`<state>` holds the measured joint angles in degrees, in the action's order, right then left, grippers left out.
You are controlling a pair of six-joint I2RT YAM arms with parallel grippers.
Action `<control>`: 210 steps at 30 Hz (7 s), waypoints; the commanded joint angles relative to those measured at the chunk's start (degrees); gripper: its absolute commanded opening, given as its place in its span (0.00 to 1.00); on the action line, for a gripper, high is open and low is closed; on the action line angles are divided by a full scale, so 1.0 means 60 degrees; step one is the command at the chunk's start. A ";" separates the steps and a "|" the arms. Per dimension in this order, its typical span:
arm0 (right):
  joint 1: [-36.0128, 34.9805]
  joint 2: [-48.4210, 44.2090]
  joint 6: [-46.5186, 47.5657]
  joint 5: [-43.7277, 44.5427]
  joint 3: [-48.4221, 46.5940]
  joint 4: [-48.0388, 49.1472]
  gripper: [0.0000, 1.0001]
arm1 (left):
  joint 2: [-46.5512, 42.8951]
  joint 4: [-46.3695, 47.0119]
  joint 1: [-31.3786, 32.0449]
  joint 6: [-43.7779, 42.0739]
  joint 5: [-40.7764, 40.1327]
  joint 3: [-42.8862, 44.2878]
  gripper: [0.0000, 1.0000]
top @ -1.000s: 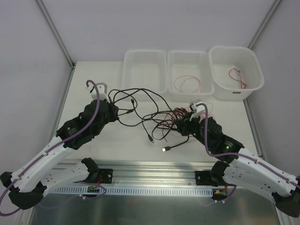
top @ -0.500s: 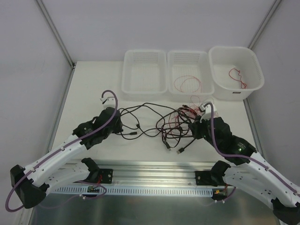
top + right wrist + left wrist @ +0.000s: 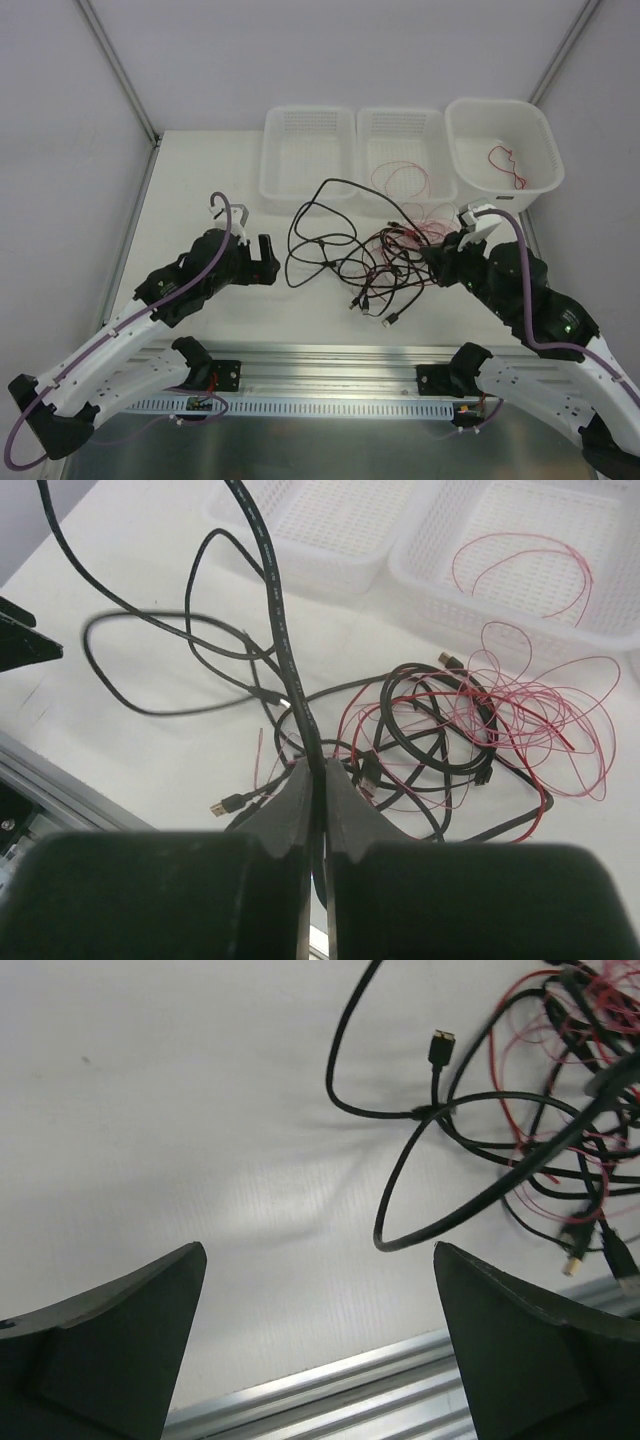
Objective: Untangle the cables
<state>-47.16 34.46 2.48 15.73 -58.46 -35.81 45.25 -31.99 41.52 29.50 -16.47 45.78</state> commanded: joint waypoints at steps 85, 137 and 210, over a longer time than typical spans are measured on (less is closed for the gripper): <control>0.1282 0.0848 -0.2566 0.2041 0.2652 -0.0975 0.02 | -0.0980 0.3590 0.4799 -0.3436 0.1091 0.2314 0.00; -0.1926 0.2855 -0.0252 -0.2699 0.2490 0.5705 0.78 | 0.3898 -0.0425 0.4829 -0.5268 -0.0481 1.1999 0.00; -0.1047 0.4118 0.0888 0.1358 0.1878 0.7086 0.01 | 0.0031 0.1977 0.2382 -0.2528 0.2335 0.3431 0.00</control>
<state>-53.49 64.42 1.98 14.59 -42.26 13.74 46.22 -22.70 55.66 14.39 1.17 68.25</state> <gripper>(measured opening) 0.063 0.038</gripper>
